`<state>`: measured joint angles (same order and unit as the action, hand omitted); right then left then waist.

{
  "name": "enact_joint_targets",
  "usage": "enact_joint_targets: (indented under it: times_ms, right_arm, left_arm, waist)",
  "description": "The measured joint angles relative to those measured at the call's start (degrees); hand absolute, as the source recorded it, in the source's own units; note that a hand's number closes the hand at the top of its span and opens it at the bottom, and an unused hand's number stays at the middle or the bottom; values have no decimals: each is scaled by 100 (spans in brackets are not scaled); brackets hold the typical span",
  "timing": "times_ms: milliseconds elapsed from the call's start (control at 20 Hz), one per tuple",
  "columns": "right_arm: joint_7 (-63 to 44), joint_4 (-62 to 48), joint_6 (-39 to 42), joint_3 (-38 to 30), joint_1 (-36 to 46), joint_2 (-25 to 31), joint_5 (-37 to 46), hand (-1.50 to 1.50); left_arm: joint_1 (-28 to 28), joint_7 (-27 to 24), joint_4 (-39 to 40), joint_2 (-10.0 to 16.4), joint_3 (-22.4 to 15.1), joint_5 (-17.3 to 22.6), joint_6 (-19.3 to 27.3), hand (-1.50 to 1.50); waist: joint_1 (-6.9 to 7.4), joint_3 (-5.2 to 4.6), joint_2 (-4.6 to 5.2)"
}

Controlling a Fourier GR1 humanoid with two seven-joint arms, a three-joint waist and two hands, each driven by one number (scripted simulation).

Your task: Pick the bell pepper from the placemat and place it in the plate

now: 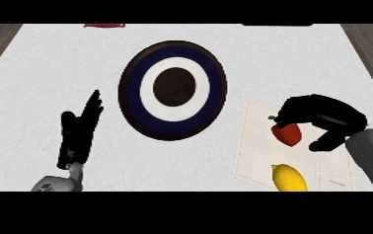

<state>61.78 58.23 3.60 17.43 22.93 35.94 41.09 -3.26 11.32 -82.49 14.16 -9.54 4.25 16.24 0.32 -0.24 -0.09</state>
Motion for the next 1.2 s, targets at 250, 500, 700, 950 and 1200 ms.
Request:
enact_joint_targets:
  times_ms: [250,500,700,950,1200]
  right_arm:
    - [122,-158,-222,-105,101,-135,6,150]
    - [-423,178,-469,-90,51,-561,134,150]
    - [-1978,448,-479,311,332,-1314,865,150]
    - [-3810,732,-568,632,486,-2425,1545,150]
    - [-5792,1227,-1008,1260,691,-3230,1784,150]
  left_arm:
    - [78,60,-136,16,41,-16,-86,0]
    - [68,92,-128,-69,60,-92,-42,0]
    - [43,127,-94,-39,45,-81,-111,0]
    - [30,142,-47,-46,39,-80,-127,0]
    - [8,143,-35,-95,-38,-103,-157,0]
  waist:
    - [15,-14,-7]
    - [-21,-35,-32]
    - [65,-141,-110]
    - [39,-134,-170]
    - [181,-37,-117]
